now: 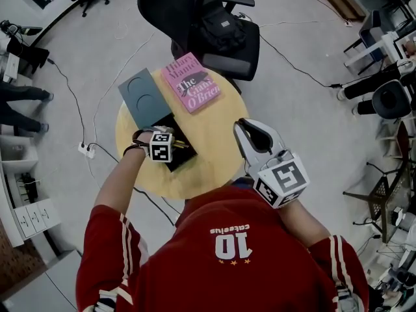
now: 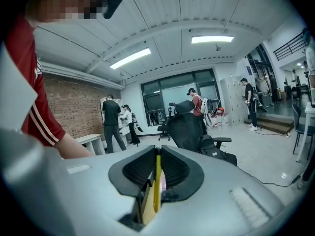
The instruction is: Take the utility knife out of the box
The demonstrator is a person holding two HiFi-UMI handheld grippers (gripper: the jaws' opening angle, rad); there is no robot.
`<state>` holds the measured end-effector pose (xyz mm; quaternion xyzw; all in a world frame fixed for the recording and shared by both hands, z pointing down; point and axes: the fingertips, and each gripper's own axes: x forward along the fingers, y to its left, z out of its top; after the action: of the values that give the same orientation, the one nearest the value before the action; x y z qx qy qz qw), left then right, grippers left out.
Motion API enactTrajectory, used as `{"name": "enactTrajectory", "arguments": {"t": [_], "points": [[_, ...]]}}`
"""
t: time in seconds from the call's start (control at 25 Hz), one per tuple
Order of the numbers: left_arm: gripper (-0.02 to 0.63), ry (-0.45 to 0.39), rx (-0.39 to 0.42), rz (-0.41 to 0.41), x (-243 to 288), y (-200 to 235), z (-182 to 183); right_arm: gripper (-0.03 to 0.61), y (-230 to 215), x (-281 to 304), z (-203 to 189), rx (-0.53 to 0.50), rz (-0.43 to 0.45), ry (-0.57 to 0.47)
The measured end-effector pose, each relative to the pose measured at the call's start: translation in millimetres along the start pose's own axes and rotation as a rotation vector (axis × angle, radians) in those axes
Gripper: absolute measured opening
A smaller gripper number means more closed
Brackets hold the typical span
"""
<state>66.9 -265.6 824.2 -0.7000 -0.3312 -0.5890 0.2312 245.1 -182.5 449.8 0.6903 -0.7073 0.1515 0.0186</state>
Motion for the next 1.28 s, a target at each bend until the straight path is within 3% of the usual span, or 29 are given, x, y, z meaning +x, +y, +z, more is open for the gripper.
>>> {"name": "enactTrajectory", "arguments": {"t": [0.48, 0.72, 1.12, 1.28], "points": [[0.129, 0.004, 0.060, 0.105, -12, -2, 7, 0.040, 7, -16, 5, 0.005, 0.007, -0.030], [0.129, -0.029, 0.048, 0.208, -36, -4, 17, 0.040, 17, -21, 11, 0.006, 0.037, -0.053], [0.129, -0.213, -0.142, 0.478, -113, 0, 33, 0.040, 46, -29, 39, -0.029, 0.094, -0.091], [0.129, -0.328, -0.251, 0.608, -156, 0, 39, 0.040, 57, -29, 49, -0.026, 0.116, -0.098]]}}
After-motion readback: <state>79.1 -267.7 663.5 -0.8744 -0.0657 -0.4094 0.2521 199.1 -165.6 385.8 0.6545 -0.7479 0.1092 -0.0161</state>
